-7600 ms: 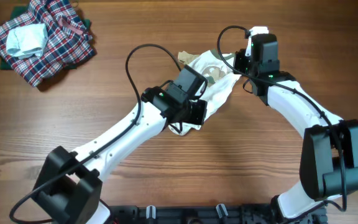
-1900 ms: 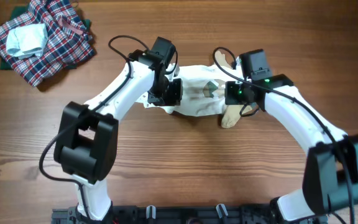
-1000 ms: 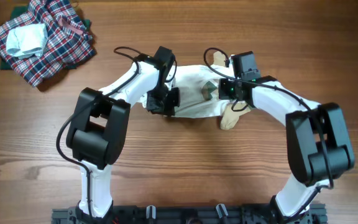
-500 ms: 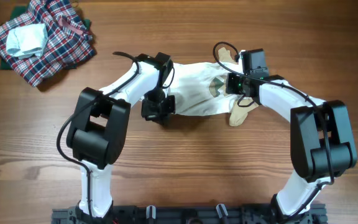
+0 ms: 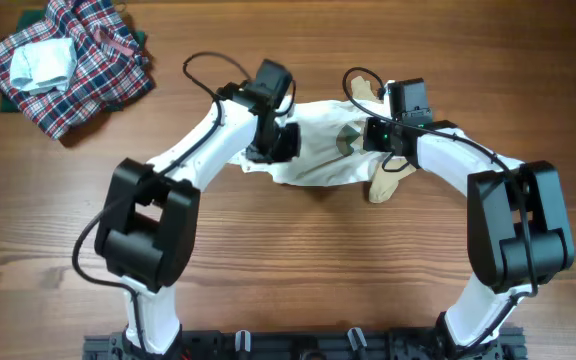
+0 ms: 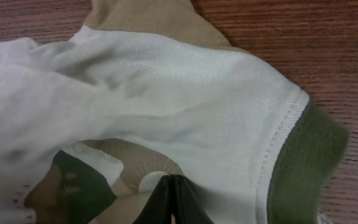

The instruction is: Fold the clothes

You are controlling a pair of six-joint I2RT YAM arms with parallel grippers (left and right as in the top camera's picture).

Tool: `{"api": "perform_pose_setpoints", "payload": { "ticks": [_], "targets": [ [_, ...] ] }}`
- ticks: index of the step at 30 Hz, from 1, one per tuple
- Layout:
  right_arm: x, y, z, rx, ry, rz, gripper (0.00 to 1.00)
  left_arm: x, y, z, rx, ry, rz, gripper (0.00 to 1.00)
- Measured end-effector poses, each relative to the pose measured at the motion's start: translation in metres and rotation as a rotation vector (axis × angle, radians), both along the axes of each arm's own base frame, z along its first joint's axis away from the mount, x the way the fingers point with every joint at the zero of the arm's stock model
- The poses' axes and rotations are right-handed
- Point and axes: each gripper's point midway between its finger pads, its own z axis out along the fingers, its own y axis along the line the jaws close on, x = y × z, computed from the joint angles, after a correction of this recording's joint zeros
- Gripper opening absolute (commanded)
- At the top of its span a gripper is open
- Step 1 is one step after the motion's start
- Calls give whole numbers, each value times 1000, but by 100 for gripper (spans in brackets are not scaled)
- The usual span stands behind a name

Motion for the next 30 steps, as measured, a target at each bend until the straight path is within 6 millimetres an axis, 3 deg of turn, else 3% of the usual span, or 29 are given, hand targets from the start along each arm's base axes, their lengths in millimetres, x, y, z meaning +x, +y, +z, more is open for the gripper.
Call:
{"api": "perform_pose_setpoints", "payload": {
  "ticks": [4,10,30],
  "targets": [
    [0,0,0,0,1,0,4,6,-11,0,-50,-7,23,4],
    [0,0,0,0,1,0,5,-17,-14,-37,-53,161,33,4],
    [-1,1,-1,3,8,2,5,-40,-3,-48,-17,263,68,5]
  ]
}}
